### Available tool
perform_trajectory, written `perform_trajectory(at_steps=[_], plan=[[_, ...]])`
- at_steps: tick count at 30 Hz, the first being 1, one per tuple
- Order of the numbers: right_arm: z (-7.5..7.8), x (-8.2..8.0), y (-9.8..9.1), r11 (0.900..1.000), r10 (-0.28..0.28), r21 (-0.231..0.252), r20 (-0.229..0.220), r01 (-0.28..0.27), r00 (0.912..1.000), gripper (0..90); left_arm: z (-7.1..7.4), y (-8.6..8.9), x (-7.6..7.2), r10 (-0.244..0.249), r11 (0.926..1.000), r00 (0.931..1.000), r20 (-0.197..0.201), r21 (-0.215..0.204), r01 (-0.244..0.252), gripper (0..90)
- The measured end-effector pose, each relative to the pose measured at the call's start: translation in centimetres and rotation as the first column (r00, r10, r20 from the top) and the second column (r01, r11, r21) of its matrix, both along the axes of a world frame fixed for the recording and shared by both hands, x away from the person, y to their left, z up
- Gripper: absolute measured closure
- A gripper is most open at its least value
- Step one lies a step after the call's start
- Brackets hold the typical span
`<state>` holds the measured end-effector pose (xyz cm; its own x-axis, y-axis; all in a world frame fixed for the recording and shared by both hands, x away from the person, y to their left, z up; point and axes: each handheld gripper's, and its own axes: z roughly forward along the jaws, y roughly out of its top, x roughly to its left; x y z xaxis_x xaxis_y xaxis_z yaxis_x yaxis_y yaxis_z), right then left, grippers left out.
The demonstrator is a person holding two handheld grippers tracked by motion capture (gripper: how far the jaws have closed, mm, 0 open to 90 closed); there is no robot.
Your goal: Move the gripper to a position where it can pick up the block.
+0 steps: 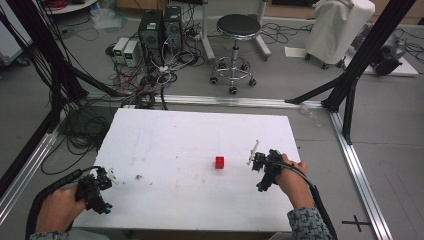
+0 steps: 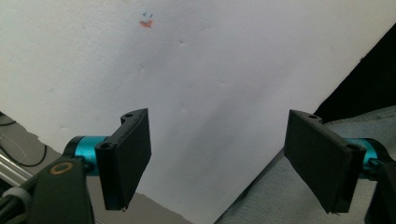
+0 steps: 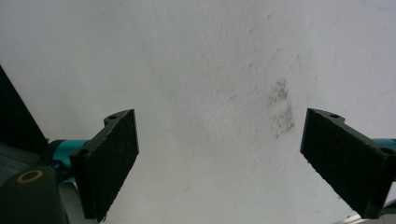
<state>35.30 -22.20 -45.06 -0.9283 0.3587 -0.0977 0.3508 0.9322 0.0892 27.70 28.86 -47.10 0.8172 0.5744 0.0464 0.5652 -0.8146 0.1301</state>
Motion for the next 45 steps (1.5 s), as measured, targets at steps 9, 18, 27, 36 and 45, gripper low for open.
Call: perform_trajectory(at_steps=[9,18,27,36,45], plan=[[0.3,1.9,3.0,0.9989,0.047,-0.004,0.008,-0.047,0.9989,10.7,0.2,0.1,0.1,-0.006,1.0000,1.0000,-0.001,-0.004,0.006,23.4],[-0.2,3.6,5.5,0.9945,0.103,-0.019,-0.008,-0.103,0.9946,10.7,0.3,0.0,0.3,-0.007,0.9999,1.0000,-0.003,-0.010,0.007,23.4],[-0.7,5.1,7.0,0.9930,0.113,-0.031,-0.028,-0.114,0.9932,10.7,0.2,-0.1,0.3,0.002,0.9998,1.0000,-0.002,-0.022,-0.002,23.4],[-1.0,6.2,8.4,0.9892,0.145,-0.017,-0.034,-0.146,0.9888,10.7,0.3,-0.1,0.4,-0.010,0.9998,0.9999,-0.004,-0.018,0.010,23.4],[-1.6,7.0,10.1,0.9838,0.177,-0.019,-0.054,-0.178,0.9827,10.7,0.0,-0.2,0.5,-0.015,0.9996,0.9998,-0.013,-0.024,0.015,23.4]])
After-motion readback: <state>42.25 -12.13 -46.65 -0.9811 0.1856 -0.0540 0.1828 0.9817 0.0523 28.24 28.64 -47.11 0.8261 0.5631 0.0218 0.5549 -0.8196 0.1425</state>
